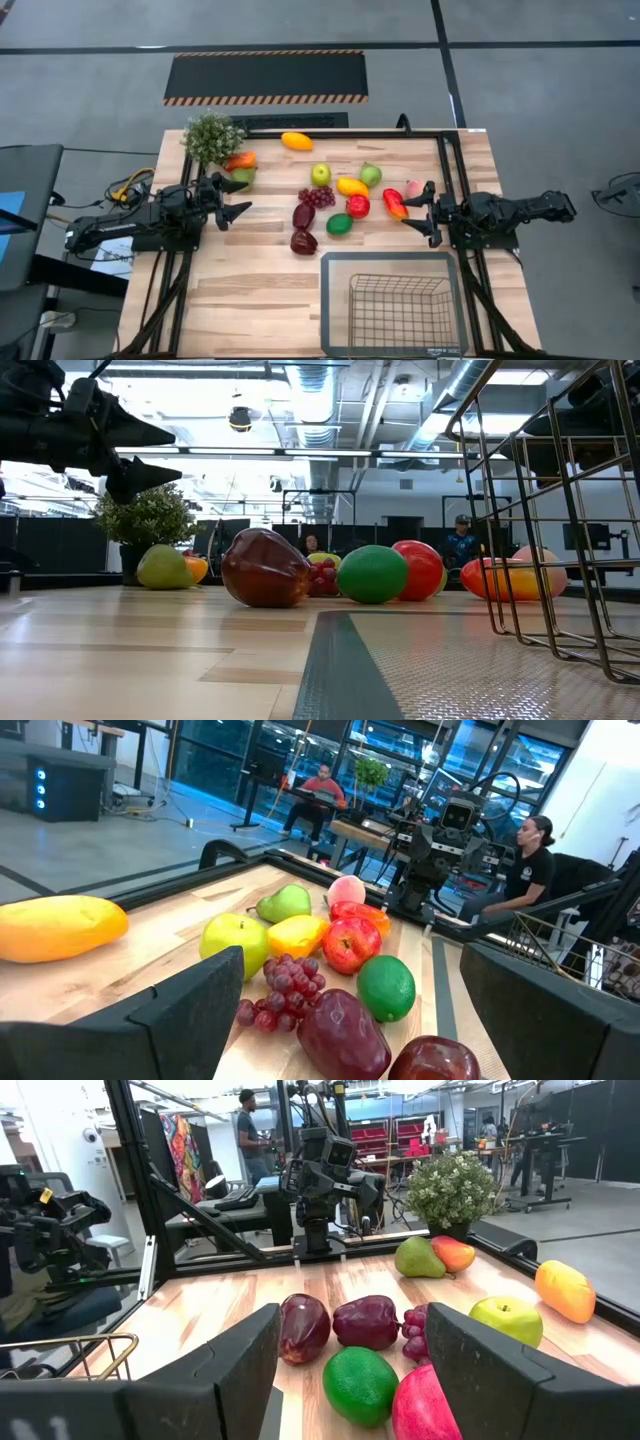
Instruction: Build produce basket
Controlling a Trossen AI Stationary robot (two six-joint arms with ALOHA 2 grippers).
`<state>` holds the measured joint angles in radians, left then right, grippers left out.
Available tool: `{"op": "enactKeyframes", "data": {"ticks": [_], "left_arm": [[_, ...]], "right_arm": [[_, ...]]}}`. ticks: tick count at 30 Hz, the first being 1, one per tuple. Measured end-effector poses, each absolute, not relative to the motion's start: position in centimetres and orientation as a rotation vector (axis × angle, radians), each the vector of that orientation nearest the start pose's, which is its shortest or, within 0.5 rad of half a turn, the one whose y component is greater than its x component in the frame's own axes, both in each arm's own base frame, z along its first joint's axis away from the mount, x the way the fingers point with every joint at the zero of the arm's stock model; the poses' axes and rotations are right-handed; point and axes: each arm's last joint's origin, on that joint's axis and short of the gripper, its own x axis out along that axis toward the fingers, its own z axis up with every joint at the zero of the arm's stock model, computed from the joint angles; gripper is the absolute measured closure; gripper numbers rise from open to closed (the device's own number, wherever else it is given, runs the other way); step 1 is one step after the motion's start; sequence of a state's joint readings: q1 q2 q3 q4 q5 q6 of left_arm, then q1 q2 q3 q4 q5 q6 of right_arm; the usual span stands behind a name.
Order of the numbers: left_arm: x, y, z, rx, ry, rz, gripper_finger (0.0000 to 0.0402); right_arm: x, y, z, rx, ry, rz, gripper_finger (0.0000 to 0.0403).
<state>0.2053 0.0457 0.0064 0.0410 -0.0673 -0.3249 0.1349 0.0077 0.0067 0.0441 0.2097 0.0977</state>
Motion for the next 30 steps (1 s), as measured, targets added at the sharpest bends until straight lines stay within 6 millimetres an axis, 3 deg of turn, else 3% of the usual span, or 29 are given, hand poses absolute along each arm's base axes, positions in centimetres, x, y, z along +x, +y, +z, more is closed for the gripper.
{"op": "enactKeyframes", "data": {"ticks": [21,26,30], "left_arm": [[9.76,2.23,16.62,-0.325,-0.047,0.271,0.0042],[9.74,2.30,16.65,-0.391,-0.065,0.291,0.0042],[9.74,2.30,16.74,-0.628,-0.110,0.283,0.0042]], "right_arm": [[9.70,0.71,16.95,0.105,-0.046,-0.073,0.0132],[9.70,0.68,16.94,0.104,-0.046,-0.077,0.0132],[9.70,0.61,16.97,0.189,-0.053,-0.090,0.0132]]}}
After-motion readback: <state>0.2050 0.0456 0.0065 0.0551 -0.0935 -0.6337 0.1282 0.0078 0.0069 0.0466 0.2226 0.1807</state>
